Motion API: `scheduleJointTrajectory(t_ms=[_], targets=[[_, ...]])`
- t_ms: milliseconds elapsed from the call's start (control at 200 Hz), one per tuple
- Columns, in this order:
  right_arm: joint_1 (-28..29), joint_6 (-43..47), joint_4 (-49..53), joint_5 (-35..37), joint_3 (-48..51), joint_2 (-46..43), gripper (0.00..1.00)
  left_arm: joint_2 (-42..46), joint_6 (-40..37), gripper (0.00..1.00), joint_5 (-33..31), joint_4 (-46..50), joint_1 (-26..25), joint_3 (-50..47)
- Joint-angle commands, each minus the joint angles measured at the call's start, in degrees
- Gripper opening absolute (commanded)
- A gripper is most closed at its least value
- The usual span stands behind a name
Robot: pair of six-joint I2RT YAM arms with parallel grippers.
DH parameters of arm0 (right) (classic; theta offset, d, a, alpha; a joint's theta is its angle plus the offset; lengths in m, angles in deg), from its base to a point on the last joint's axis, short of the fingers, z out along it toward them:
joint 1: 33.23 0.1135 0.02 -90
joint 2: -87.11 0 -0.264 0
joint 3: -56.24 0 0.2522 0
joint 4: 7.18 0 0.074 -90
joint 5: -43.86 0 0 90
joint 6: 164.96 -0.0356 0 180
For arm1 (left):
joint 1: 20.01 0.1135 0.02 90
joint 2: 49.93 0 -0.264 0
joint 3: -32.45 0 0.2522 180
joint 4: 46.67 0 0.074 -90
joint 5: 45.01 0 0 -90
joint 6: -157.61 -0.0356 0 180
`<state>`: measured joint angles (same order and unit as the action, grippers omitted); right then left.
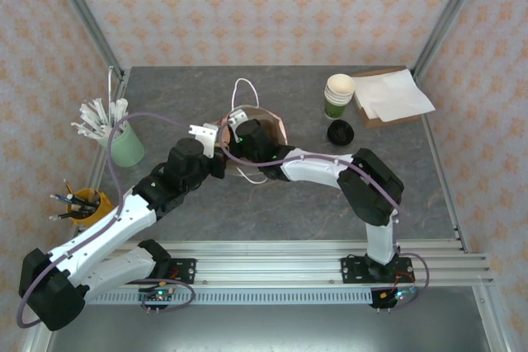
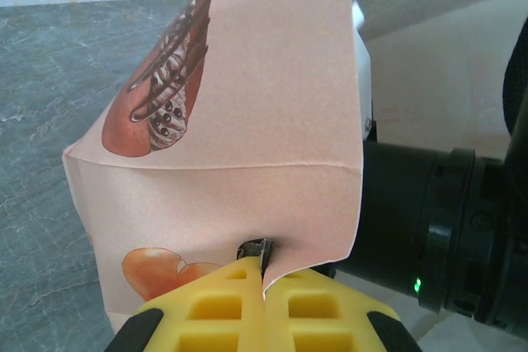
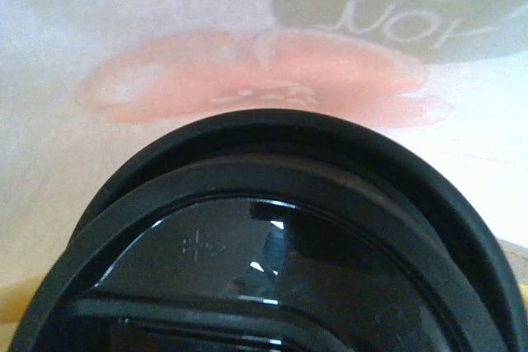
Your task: Pack the takeout coffee
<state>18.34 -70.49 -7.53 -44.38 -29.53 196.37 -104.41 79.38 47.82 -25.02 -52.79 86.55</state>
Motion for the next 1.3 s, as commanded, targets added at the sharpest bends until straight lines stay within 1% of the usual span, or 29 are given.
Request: scheduleJointTrajectory(t_ms=[0,90,205,285,380,440,505,606,666,756,801,861,916,981,1086,1151,1296], targets=[[-0.8,-1.4,6.3,2.7,4.8,-6.4,0.52,0.3,0.8,0.0,6.4,-0.6,0.8,0.9],[-1.2,-1.7,10.0,3.3,7.5,-10.6,0.52,-0.7,-0.6,0.0,11.1,-0.5,1.1,2.4],[-1.3,-2.1,12.0,4.3,8.2,-13.0,0.52,-2.4,-2.3,0.0,18.5,1.2,1.6,5.1],[-1.3,-3.0,11.1,3.2,8.0,-12.7,0.52,-3.5,-3.2,0.0,21.6,1.7,1.6,5.5],[-1.3,-3.0,7.7,1.8,7.1,-10.1,0.52,-4.5,-3.7,0.0,23.5,1.5,1.6,5.3],[-1.3,-2.9,5.7,2.3,5.7,-8.0,0.52,-4.8,-3.8,0.0,24.1,1.3,1.6,5.1],[-1.3,-3.3,5.1,1.0,4.2,-6.0,0.52,-4.9,-3.6,0.0,24.3,1.1,1.6,4.8],[-1.3,-6.8,8.1,-2.2,4.3,-4.2,0.52,-4.3,-3.2,0.0,23.4,0.9,1.7,4.0],[-1.3,-7.1,11.1,-3.4,5.9,-4.2,0.52,-4.0,-3.0,0.0,22.9,1.0,1.9,3.6],[-1.3,-4.8,17.2,-0.7,6.2,-5.0,0.52,-3.4,-2.6,0.0,21.8,1.0,2.4,2.9],[-1.3,-3.7,19.3,2.0,6.2,-5.6,0.52,-3.3,-2.5,0.0,21.3,1.1,2.4,2.8],[-1.3,-3.5,24.0,6.3,4.4,-5.1,0.52,-3.3,-2.5,0.0,21.3,1.4,2.4,2.8],[-1.3,-3.3,28.9,7.3,2.3,-3.7,0.51,-3.5,-2.6,0.0,21.3,1.6,2.4,3.0],[-1.3,-4.3,31.9,5.7,1.6,-2.0,0.5,-3.7,-2.7,0.0,21.3,1.4,2.4,3.1],[-1.3,-6.1,30.7,2.2,4.5,0.3,0.48,-4.3,-3.0,0.0,21.5,1.3,2.4,3.2],[-1.3,-5.6,31.3,-0.1,4.8,3.0,0.48,-4.7,-3.4,0.0,21.8,1.5,2.4,3.4],[-1.3,-5.3,33.0,-2.2,6.3,6.6,0.46,-6.2,-5.6,0.0,24.2,4.5,2.4,5.1]])
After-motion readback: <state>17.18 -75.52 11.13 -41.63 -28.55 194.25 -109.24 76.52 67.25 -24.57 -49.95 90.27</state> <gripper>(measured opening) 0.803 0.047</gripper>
